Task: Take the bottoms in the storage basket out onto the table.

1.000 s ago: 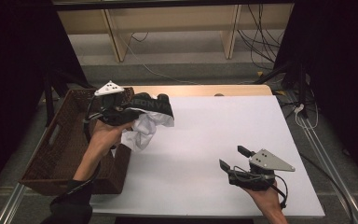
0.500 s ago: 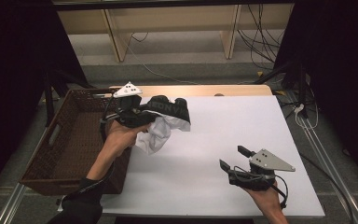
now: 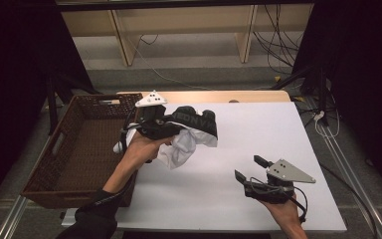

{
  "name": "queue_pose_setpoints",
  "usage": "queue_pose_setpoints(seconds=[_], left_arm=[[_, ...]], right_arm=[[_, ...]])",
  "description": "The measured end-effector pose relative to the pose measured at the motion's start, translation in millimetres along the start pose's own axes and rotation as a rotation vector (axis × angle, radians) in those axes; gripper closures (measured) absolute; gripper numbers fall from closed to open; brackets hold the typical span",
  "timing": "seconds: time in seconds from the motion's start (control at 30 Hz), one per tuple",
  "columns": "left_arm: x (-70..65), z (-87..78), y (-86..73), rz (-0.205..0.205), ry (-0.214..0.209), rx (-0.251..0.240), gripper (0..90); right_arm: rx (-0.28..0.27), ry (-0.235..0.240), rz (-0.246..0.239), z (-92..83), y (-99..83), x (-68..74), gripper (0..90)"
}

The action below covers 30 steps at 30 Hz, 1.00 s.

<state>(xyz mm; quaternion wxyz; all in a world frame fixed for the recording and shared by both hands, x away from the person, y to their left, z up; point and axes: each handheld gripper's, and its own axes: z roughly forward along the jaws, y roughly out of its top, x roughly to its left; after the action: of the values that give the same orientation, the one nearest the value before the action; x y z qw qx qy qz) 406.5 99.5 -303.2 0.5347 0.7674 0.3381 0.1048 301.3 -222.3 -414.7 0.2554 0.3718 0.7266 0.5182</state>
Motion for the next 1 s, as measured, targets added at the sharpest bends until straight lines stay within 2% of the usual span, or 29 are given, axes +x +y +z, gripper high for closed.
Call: queue_pose_setpoints(seconds=[0.13,0.47,0.7,0.87,1.0], left_arm=[[-3.1,2.7,0.5,-0.007,-0.020,-0.005,70.4],[-21.0,15.2,2.2,0.014,-0.075,0.012,70.3],[-25.8,17.3,4.7,0.009,-0.102,0.000,70.3],[-30.9,22.9,5.5,0.021,-0.107,0.005,70.3],[-29.5,25.6,4.3,0.016,-0.104,0.010,70.3]], right_arm=[[0.001,-0.002,0.002,-0.2,0.1,-0.2,22.6],[-0.001,-0.003,0.004,-1.0,0.1,-0.7,22.6],[0.002,-0.003,0.002,-0.8,0.1,-0.7,22.6],[0.000,-0.003,0.004,-0.9,0.0,-0.8,22.6],[-0.001,-0.004,0.004,-1.1,-0.1,-1.0,22.6]])
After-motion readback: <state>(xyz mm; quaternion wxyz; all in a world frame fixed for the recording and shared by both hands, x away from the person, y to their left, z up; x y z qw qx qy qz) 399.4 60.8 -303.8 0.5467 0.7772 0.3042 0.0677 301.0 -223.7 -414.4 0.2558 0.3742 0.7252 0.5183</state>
